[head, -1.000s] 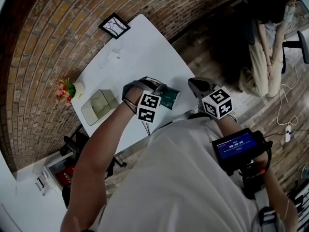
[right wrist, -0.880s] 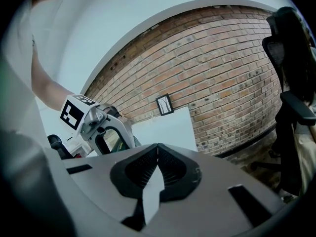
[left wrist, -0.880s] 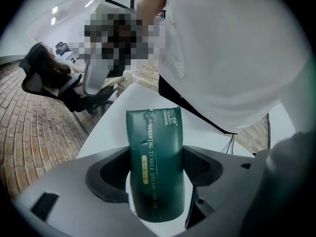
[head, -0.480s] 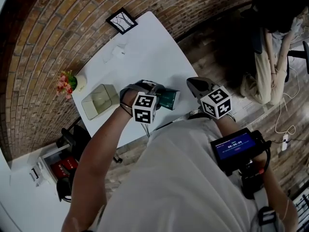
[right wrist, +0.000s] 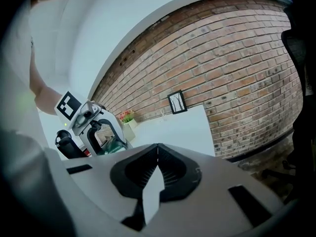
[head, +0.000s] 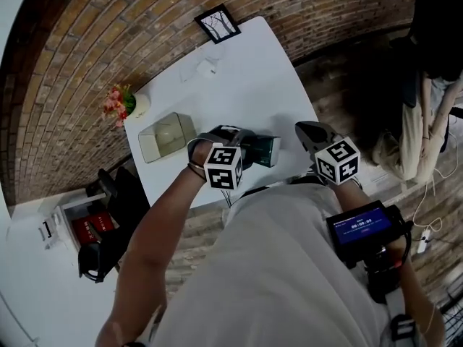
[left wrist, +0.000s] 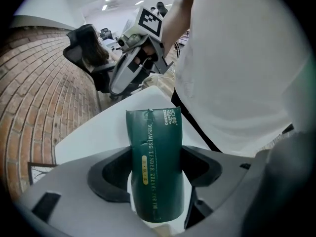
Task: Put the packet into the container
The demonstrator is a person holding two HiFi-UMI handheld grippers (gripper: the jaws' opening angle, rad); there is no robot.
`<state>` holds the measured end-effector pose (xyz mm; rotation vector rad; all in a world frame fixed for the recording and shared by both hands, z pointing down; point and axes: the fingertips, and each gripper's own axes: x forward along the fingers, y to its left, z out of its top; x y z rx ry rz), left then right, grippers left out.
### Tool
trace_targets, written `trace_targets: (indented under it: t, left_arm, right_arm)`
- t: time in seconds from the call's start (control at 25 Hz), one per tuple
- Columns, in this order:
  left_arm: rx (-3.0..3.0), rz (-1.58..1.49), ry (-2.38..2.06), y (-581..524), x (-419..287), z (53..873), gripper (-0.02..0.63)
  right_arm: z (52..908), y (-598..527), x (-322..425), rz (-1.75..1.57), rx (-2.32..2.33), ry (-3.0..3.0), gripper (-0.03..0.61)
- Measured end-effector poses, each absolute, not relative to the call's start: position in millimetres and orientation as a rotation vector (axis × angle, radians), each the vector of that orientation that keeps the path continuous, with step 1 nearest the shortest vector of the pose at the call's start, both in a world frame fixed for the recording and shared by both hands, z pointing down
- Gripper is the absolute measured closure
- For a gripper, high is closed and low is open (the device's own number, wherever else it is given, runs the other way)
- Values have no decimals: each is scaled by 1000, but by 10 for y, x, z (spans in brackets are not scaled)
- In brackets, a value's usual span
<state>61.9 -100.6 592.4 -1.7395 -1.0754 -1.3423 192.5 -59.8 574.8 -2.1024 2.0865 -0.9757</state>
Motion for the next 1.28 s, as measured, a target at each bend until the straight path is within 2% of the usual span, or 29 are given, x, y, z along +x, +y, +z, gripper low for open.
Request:
trace_targets:
  t: [0.44, 1.28]
  left_arm:
    - [-2044, -1413, -754, -1234, 266, 5578, 291]
    - [-2341, -1318, -255, -2151, -736, 5256, 291]
  right_arm:
    - [5703, -847, 1565, -980, -1978, 2264, 568]
    - [5627, -1679, 575, -952, -1830, 2498, 568]
